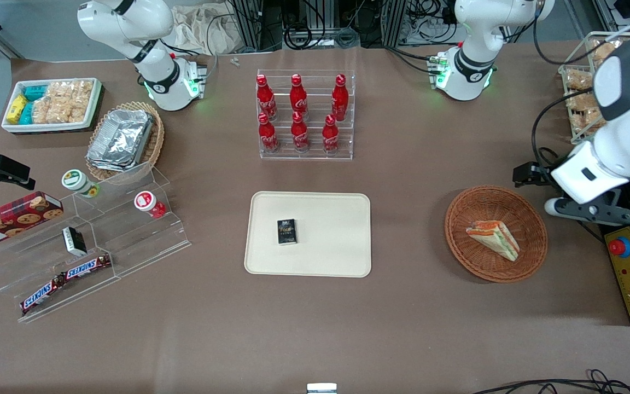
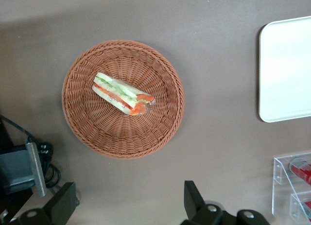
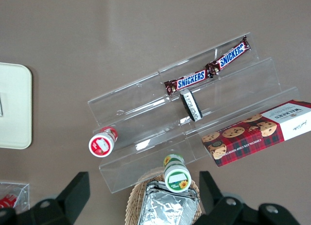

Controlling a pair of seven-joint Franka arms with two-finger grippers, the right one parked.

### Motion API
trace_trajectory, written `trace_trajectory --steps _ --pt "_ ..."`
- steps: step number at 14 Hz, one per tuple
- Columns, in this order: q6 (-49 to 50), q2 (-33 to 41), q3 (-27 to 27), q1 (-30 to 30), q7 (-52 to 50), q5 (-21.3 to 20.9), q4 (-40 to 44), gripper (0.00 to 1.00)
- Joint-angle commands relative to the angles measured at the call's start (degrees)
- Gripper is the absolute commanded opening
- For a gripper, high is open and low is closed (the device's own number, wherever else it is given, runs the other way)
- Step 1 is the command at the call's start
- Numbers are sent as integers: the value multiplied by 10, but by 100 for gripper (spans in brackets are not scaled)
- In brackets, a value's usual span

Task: Place sandwich from basket to tray
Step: 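Move the left gripper down over the wrapped sandwich in the wicker basket, then close the left gripper on the sandwich's edge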

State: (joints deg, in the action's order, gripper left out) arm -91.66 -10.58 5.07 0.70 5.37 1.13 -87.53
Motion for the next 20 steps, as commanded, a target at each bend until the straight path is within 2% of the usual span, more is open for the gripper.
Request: trace_trajectory --steps 1,5,6,7,11,16,20 --pt "40 -69 -3 3 -20 1 88 100" --pt "40 -112 -5 6 -51 -9 112 100" --pt "34 -115 -5 6 -95 -41 101 100" --pt "12 -112 -4 5 -141 -53 74 100" --pt "-178 -70 -4 4 -408 -51 -106 100" --pt "-234 -96 -4 3 -646 -52 -151 100" --pt "-248 -114 -6 3 -716 -58 -165 100"
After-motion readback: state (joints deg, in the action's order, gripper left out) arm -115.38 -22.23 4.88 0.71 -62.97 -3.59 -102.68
